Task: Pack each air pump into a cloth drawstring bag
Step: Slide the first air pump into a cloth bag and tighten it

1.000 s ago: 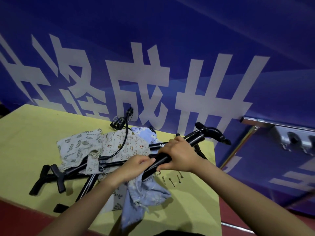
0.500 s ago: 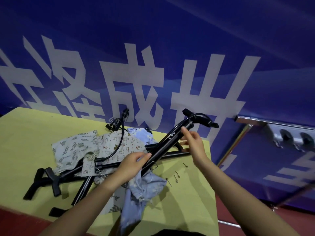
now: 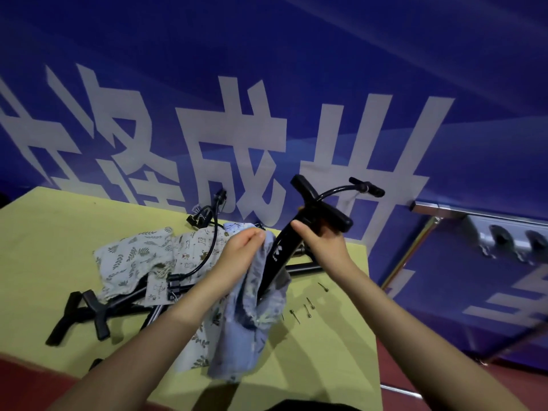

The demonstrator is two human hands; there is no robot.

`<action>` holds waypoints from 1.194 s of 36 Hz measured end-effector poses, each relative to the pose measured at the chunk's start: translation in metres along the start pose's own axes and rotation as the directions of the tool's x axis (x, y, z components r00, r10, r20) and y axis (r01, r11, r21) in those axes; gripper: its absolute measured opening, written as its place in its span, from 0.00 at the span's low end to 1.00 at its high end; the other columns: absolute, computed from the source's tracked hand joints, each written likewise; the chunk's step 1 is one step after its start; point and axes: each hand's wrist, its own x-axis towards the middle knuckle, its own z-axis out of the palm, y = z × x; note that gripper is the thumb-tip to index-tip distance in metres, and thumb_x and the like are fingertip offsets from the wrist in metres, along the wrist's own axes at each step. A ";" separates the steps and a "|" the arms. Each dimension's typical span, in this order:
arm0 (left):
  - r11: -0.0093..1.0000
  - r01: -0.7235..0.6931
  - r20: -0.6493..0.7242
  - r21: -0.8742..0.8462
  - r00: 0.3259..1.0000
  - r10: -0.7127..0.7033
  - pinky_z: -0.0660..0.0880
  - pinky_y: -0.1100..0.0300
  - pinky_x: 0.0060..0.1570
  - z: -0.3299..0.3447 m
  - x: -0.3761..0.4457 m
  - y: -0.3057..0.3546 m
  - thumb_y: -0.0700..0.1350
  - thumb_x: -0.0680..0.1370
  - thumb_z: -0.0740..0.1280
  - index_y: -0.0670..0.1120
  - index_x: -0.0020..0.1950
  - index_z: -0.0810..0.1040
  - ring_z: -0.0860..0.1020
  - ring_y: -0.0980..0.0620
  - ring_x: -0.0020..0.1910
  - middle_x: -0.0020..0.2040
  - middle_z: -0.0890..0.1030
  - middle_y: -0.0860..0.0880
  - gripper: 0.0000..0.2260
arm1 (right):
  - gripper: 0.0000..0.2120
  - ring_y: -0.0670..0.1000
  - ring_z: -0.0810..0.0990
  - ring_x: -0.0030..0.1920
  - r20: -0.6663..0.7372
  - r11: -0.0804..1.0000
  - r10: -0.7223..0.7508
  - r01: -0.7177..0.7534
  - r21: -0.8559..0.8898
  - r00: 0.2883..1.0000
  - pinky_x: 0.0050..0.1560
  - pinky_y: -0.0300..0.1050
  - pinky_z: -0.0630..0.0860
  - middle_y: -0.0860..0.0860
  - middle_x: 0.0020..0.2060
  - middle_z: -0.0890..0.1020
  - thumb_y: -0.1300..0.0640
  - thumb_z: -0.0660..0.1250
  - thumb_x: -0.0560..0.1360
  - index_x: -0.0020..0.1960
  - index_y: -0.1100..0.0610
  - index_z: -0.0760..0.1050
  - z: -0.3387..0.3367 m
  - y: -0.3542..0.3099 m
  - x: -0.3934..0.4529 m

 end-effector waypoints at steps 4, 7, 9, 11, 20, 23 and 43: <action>0.999 0.034 -0.097 -0.021 0.995 -0.035 0.71 0.64 0.49 -0.002 0.002 0.000 0.44 0.82 0.59 0.38 0.50 0.78 0.76 0.52 0.45 0.45 0.79 0.44 0.11 | 0.08 0.33 0.79 0.46 -0.018 0.992 -0.042 0.044 0.117 0.999 0.47 0.27 0.73 0.42 0.47 0.81 0.57 0.69 0.76 0.51 0.45 0.76 0.006 -0.003 -0.009; 0.980 -0.032 -0.138 0.195 0.989 0.060 0.66 0.60 0.38 -0.009 0.001 -0.006 0.41 0.82 0.59 0.42 0.37 0.71 0.68 0.54 0.35 0.35 0.70 0.48 0.13 | 0.07 0.38 0.80 0.45 -0.096 0.983 -0.071 0.086 0.162 0.993 0.48 0.34 0.75 0.42 0.44 0.82 0.56 0.70 0.75 0.49 0.45 0.77 0.008 -0.008 -0.014; 0.947 -0.024 -0.139 0.319 0.988 0.072 0.64 0.55 0.39 -0.012 0.000 -0.012 0.41 0.81 0.59 0.38 0.37 0.70 0.68 0.51 0.35 0.35 0.70 0.46 0.14 | 0.07 0.39 0.80 0.48 -0.166 0.976 -0.094 0.124 0.181 0.982 0.53 0.35 0.75 0.42 0.45 0.82 0.56 0.70 0.75 0.50 0.46 0.77 0.009 -0.014 -0.015; 0.941 -0.005 -0.122 0.338 0.991 0.049 0.64 0.55 0.39 -0.012 -0.004 -0.011 0.42 0.82 0.59 0.36 0.40 0.71 0.69 0.50 0.36 0.35 0.71 0.45 0.14 | 0.07 0.35 0.79 0.50 -0.214 0.967 -0.135 0.176 0.184 0.967 0.55 0.27 0.72 0.42 0.47 0.81 0.57 0.68 0.76 0.52 0.47 0.76 0.008 -0.021 -0.017; 0.960 0.077 -0.053 -0.268 0.994 -0.094 0.72 0.52 0.56 -0.005 -0.003 0.036 0.44 0.81 0.60 0.43 0.46 0.80 0.79 0.48 0.47 0.44 0.82 0.43 0.11 | 0.13 0.37 0.80 0.53 0.038 0.979 -0.117 0.109 0.170 0.992 0.54 0.28 0.72 0.42 0.48 0.83 0.61 0.69 0.75 0.49 0.43 0.79 0.028 0.000 -0.035; 0.883 0.110 0.006 -0.456 0.993 -0.120 0.76 0.56 0.56 -0.008 0.001 0.050 0.43 0.83 0.57 0.42 0.51 0.80 0.82 0.52 0.48 0.45 0.85 0.47 0.12 | 0.10 0.29 0.78 0.48 0.161 0.997 -0.039 0.027 0.077 0.986 0.47 0.23 0.70 0.41 0.48 0.82 0.61 0.71 0.74 0.51 0.47 0.78 0.030 0.011 -0.042; 0.919 0.232 0.111 -0.319 0.972 -0.207 0.67 0.49 0.69 -0.019 -0.009 0.013 0.63 0.67 0.71 0.43 0.60 0.77 0.76 0.49 0.63 0.61 0.80 0.46 0.30 | 0.17 0.53 0.79 0.40 0.398 0.930 0.271 -0.344 0.126 0.877 0.48 0.43 0.77 0.55 0.36 0.82 0.52 0.56 0.74 0.41 0.62 0.78 0.026 0.033 -0.034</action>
